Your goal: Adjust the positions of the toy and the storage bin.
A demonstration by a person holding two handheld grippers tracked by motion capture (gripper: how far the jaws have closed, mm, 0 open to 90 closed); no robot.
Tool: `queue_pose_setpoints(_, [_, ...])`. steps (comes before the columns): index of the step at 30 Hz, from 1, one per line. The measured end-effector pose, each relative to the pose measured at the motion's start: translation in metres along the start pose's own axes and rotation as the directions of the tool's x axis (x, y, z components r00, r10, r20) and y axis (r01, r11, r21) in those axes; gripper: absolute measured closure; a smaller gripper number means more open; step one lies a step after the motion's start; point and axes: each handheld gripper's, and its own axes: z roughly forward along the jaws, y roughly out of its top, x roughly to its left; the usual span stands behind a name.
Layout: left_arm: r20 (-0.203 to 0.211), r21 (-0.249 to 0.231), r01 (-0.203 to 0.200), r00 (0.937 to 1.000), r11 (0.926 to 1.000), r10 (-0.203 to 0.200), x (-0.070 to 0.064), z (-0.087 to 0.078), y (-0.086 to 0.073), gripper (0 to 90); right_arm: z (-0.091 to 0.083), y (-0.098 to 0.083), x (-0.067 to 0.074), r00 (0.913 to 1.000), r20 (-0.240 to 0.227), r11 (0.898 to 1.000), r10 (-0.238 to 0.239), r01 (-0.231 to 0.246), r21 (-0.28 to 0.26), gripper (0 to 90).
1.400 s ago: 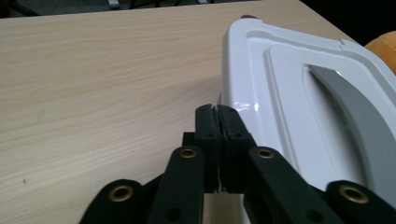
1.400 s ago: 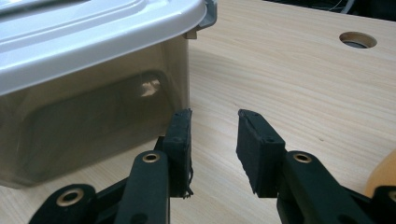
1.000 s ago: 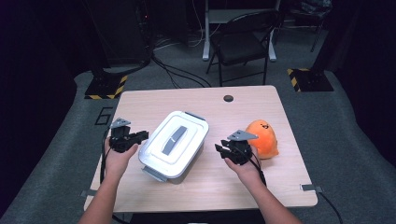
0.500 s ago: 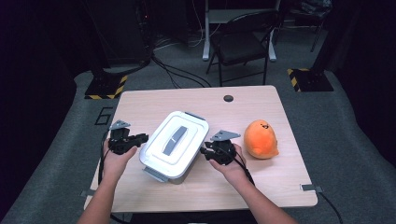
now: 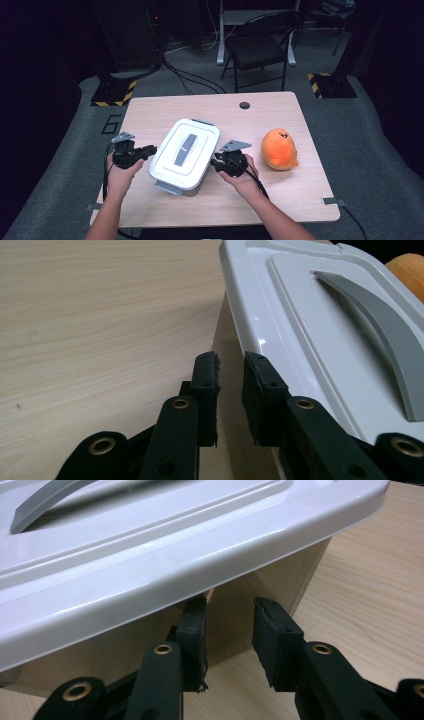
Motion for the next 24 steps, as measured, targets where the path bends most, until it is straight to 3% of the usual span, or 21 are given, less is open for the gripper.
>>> queue_pose_setpoints(14, [-0.010, 0.003, 0.015, 0.9998, 0.9999, -0.015, 0.010, -0.003, -0.006, 74.1, 0.009, 0.002, 0.014, 0.9994, -0.033, 1.000, -0.011, 0.012, 0.004, 66.8])
queue_pose_setpoints(24, [-0.018, -0.009, 0.032, 0.9993, 0.9994, -0.032, 0.021, -0.007, -0.007, 73.3, 0.011, -0.001, 0.028, 0.9959, -0.083, 0.999, -0.036, 0.038, 0.012, 66.7])
